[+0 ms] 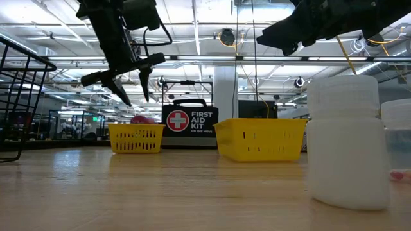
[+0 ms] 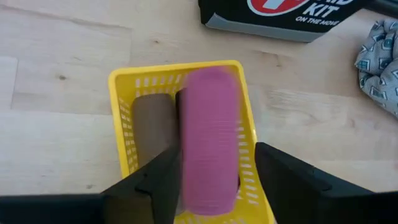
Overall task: Pick & Place Medicine items
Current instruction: Put the pink bandage into the left yellow basket, then put the blue patient gown into the wire basket
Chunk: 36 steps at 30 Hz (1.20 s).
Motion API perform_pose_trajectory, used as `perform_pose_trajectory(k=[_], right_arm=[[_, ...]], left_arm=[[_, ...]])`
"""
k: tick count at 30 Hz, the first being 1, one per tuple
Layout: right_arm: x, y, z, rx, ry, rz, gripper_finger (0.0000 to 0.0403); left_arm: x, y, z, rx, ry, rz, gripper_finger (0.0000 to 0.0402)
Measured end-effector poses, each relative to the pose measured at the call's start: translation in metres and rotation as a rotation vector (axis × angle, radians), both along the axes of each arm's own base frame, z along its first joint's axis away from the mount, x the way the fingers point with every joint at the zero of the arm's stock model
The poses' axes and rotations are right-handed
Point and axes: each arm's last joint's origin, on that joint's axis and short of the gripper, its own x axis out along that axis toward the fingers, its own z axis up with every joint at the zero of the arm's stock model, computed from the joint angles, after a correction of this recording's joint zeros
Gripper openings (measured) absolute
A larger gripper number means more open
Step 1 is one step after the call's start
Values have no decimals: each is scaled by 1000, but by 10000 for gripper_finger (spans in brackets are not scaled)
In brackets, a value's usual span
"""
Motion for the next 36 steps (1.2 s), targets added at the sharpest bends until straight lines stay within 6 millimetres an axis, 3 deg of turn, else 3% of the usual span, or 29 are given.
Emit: perform_pose_trajectory(k=[7, 13, 17, 24, 27, 30, 36], right_arm=[[0, 0, -1, 0, 14, 0, 134], [-2, 0, -4, 1, 53, -4, 134], [-3, 0, -5, 1, 72, -6, 134], [-5, 0, -10, 37, 125, -24, 134], [-5, -1, -12, 66, 142, -64, 134], [-6, -2, -15, 84, 161, -109, 134], [-7, -5, -17, 64, 163, -195, 134]], left_arm=[[0, 0, 0, 19, 27, -51, 240], [-5, -2, 16, 43, 61, -434, 234], [-14, -8, 39, 9, -54, -601, 228], [-44, -50, 102, 488, -274, -1035, 234], [-64, -66, 117, 685, -365, -1139, 234], [-77, -73, 110, 792, -402, -1190, 235], [-93, -73, 71, 856, -480, -1167, 235]])
